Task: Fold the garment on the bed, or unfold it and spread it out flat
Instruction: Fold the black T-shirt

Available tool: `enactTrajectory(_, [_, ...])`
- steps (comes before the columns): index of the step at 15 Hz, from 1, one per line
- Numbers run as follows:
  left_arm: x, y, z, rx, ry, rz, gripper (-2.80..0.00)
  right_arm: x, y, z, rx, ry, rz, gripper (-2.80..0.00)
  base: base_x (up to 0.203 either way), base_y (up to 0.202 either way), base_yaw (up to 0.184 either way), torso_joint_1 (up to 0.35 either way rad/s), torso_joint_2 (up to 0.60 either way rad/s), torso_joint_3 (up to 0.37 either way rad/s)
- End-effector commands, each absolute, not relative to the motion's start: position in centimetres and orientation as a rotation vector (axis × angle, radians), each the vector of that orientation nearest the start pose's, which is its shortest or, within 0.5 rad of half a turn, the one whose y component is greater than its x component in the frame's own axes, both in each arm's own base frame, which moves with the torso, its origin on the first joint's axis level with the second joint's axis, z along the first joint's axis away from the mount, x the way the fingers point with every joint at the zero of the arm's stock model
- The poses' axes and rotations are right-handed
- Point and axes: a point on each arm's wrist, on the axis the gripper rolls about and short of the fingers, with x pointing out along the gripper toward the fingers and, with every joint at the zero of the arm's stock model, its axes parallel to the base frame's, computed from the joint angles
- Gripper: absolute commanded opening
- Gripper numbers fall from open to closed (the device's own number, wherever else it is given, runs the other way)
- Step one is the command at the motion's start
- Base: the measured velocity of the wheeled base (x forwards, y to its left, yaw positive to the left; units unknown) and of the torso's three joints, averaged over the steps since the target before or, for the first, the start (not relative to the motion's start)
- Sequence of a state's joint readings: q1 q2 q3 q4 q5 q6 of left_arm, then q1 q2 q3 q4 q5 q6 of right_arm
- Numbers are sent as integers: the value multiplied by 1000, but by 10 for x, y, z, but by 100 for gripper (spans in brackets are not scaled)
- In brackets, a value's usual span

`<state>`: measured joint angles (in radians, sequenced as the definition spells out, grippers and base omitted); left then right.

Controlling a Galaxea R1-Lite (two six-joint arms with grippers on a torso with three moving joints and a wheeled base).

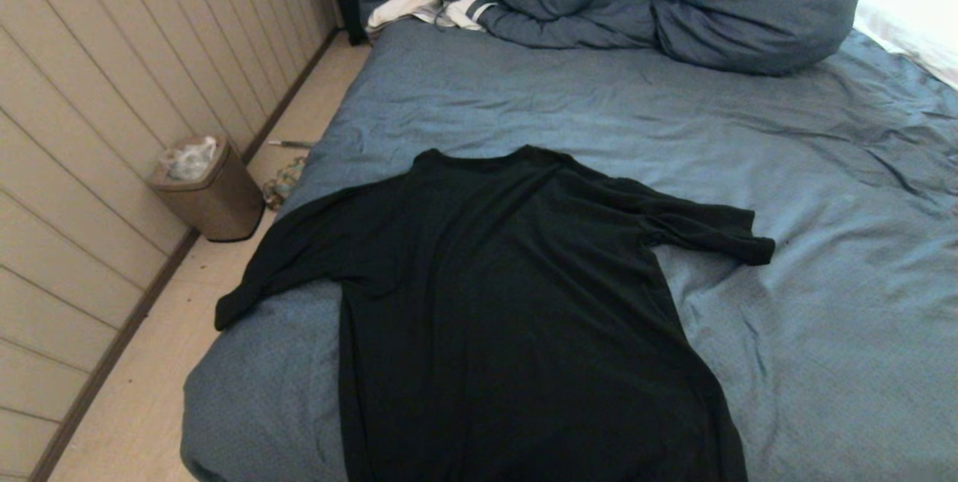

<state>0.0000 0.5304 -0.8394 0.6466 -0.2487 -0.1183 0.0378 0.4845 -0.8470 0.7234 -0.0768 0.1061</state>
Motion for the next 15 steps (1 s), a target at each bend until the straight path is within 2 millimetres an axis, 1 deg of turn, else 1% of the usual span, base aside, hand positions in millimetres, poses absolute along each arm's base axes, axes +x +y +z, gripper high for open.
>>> enactTrajectory(1, [-34,-5,218,-157,339,-218,-280,-51,-3,205,84,338,-70,-280,0,0,0,0,0,0])
enactTrajectory(3, [-40,-5,198,-150,332,-193,-280,-56,-3,184,82,336,-68,-280,0,0,0,0,0,0])
enactTrajectory(5, [-42,-5,182,-145,314,-185,-280,-55,-2,172,79,289,-55,-280,0,0,0,0,0,0])
enactTrajectory(7, [-40,-5,170,-144,305,-183,-280,-54,-2,160,78,238,-39,-280,0,0,0,0,0,0])
enactTrajectory(8, [-40,-5,168,-142,285,-184,-280,-53,-2,157,72,213,-28,-280,0,0,0,0,0,0])
enactTrajectory(10, [-37,-4,156,-135,267,-167,-280,-57,-1,142,16,171,-13,-280,0,0,0,0,0,0])
enactTrajectory(12, [-39,-4,144,-85,252,-144,-280,-59,0,129,-29,157,-6,-280,0,0,0,0,0,0])
enactTrajectory(15, [-45,-2,123,-2,218,-105,-280,-56,0,109,-22,181,15,-280,0,0,0,0,0,0])
